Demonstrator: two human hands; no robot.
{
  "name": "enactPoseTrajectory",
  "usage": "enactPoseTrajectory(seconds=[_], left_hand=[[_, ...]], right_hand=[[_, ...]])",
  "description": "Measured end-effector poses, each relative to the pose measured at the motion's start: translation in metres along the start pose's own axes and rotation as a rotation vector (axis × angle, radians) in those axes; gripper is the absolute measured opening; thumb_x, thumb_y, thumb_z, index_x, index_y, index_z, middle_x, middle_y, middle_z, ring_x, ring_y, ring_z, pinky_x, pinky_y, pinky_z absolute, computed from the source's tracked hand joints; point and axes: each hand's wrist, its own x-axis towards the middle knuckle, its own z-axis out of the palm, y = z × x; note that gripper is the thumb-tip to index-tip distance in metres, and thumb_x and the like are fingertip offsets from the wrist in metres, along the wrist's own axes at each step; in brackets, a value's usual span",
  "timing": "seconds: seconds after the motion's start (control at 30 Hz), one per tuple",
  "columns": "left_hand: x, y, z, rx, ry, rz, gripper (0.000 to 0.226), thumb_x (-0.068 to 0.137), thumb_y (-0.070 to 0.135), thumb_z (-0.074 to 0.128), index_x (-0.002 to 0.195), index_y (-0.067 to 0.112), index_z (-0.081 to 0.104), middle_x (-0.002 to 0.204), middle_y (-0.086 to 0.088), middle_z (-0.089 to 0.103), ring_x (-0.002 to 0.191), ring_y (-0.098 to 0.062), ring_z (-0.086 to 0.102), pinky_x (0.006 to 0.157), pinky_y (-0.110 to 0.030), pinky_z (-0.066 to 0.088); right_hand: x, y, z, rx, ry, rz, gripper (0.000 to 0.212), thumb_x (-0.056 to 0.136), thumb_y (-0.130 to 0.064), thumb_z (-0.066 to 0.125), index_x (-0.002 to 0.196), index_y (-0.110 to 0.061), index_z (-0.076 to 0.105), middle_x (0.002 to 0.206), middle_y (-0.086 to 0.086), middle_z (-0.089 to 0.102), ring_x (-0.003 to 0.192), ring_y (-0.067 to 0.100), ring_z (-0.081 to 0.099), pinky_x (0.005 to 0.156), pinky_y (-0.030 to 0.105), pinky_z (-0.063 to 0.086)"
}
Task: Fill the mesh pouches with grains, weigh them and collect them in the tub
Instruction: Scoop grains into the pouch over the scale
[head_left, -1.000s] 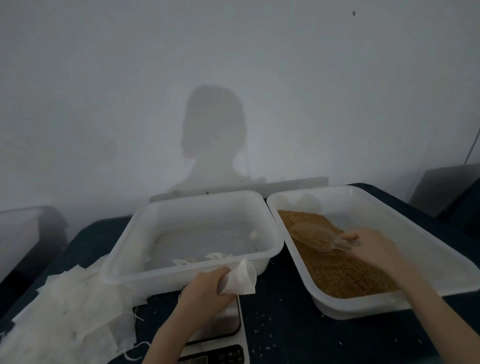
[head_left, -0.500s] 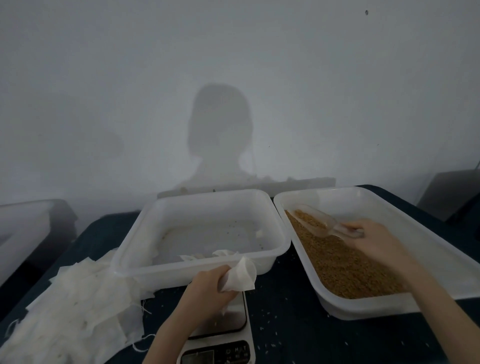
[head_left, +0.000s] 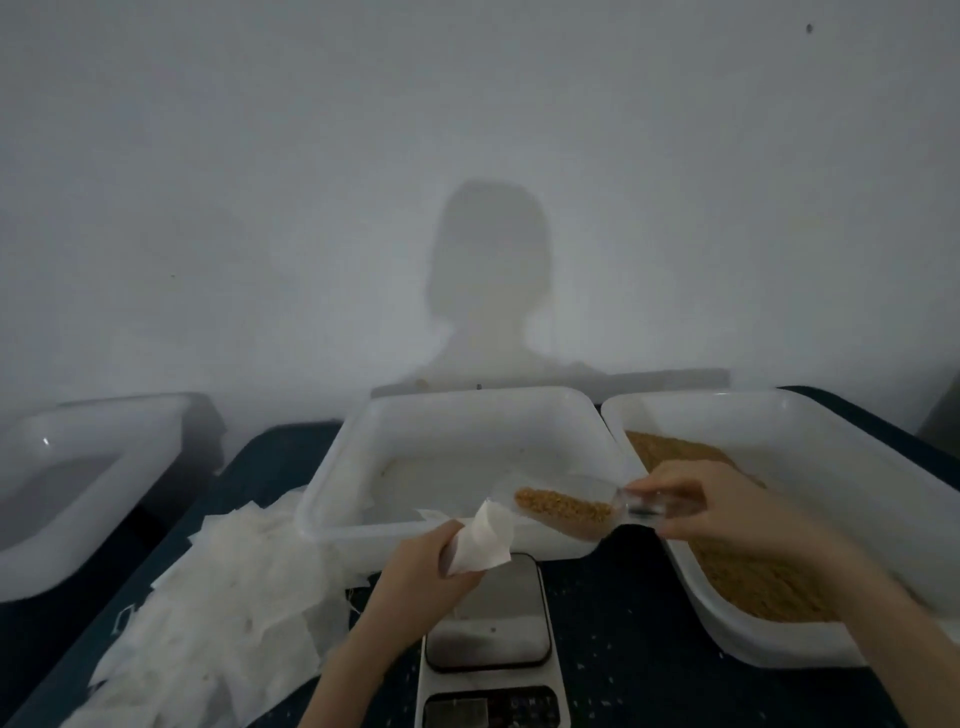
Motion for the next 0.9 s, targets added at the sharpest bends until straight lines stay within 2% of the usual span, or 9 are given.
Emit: enactPoseTrajectory(seconds=[0.2, 0.33, 0.43, 0.57, 0.67, 0.77, 0.83, 0.9], left_hand=[[-0.006, -0.005, -0.007, 0.046, 0.010, -0.010, 0.016, 0.078, 0.043, 0.066, 0.088, 0.042, 0.054, 0.078, 0.021, 0.064, 0.074, 0.010, 0.057, 0.055, -0.008, 0.039], [-0.010, -0.001, -0.010, 0.088, 0.004, 0.015, 0.025, 0.077, 0.046, 0.064, 0.100, 0.040, 0.056, 0.083, 0.024, 0.063, 0.078, 0.012, 0.057, 0.057, -0.008, 0.039], [-0.011, 0.003, -0.009, 0.195, -0.031, 0.026, 0.031, 0.079, 0.049, 0.061, 0.107, 0.040, 0.051, 0.090, 0.023, 0.062, 0.079, 0.009, 0.057, 0.061, -0.009, 0.040], [-0.008, 0.012, -0.005, 0.288, -0.056, 0.097, 0.045, 0.082, 0.052, 0.058, 0.121, 0.038, 0.040, 0.107, 0.018, 0.060, 0.094, -0.003, 0.056, 0.084, -0.024, 0.043], [-0.009, 0.017, -0.003, 0.209, -0.084, 0.089, 0.051, 0.082, 0.053, 0.058, 0.126, 0.036, 0.037, 0.111, 0.015, 0.057, 0.097, -0.005, 0.055, 0.090, -0.028, 0.045], [-0.010, 0.020, -0.002, 0.151, -0.130, 0.073, 0.058, 0.080, 0.051, 0.063, 0.129, 0.036, 0.036, 0.117, 0.013, 0.055, 0.102, -0.007, 0.054, 0.090, -0.027, 0.046], [-0.010, 0.021, 0.000, 0.089, -0.154, 0.062, 0.059, 0.079, 0.049, 0.067, 0.129, 0.035, 0.038, 0.119, 0.015, 0.054, 0.103, -0.004, 0.053, 0.089, -0.023, 0.047], [-0.010, 0.022, 0.003, 0.005, -0.135, 0.044, 0.052, 0.080, 0.047, 0.069, 0.122, 0.034, 0.042, 0.112, 0.017, 0.056, 0.098, -0.001, 0.055, 0.085, -0.022, 0.050]], right_hand=[[0.001, -0.016, 0.008, -0.010, -0.091, -0.021, 0.043, 0.077, -0.011, 0.074, 0.099, -0.047, 0.068, 0.094, -0.023, 0.063, 0.086, -0.006, 0.059, 0.075, 0.010, 0.047], [0.000, -0.022, 0.009, -0.050, -0.120, -0.024, 0.044, 0.078, -0.012, 0.073, 0.096, -0.051, 0.066, 0.092, -0.022, 0.062, 0.084, -0.011, 0.057, 0.071, 0.004, 0.042], [0.001, -0.027, 0.008, -0.105, -0.162, -0.021, 0.044, 0.079, -0.014, 0.073, 0.097, -0.053, 0.064, 0.093, -0.025, 0.061, 0.087, -0.016, 0.054, 0.072, 0.003, 0.041], [0.005, -0.034, 0.011, -0.167, -0.205, -0.005, 0.042, 0.081, -0.019, 0.072, 0.103, -0.054, 0.060, 0.101, -0.022, 0.060, 0.093, -0.012, 0.053, 0.079, 0.013, 0.045], [0.008, -0.039, 0.013, -0.142, -0.217, 0.010, 0.043, 0.083, -0.018, 0.071, 0.108, -0.051, 0.061, 0.103, -0.016, 0.060, 0.098, -0.001, 0.056, 0.093, 0.025, 0.048], [0.008, -0.046, 0.012, -0.156, -0.249, 0.032, 0.042, 0.083, -0.017, 0.070, 0.109, -0.049, 0.061, 0.102, -0.014, 0.061, 0.096, 0.002, 0.057, 0.094, 0.029, 0.049], [0.010, -0.052, 0.011, -0.222, -0.252, 0.029, 0.041, 0.084, -0.020, 0.070, 0.111, -0.050, 0.060, 0.099, -0.021, 0.061, 0.092, -0.006, 0.056, 0.089, 0.021, 0.049], [0.017, -0.061, 0.011, -0.414, -0.183, -0.031, 0.042, 0.086, -0.027, 0.068, 0.119, -0.049, 0.058, 0.101, -0.027, 0.060, 0.088, -0.013, 0.051, 0.078, 0.007, 0.039]])
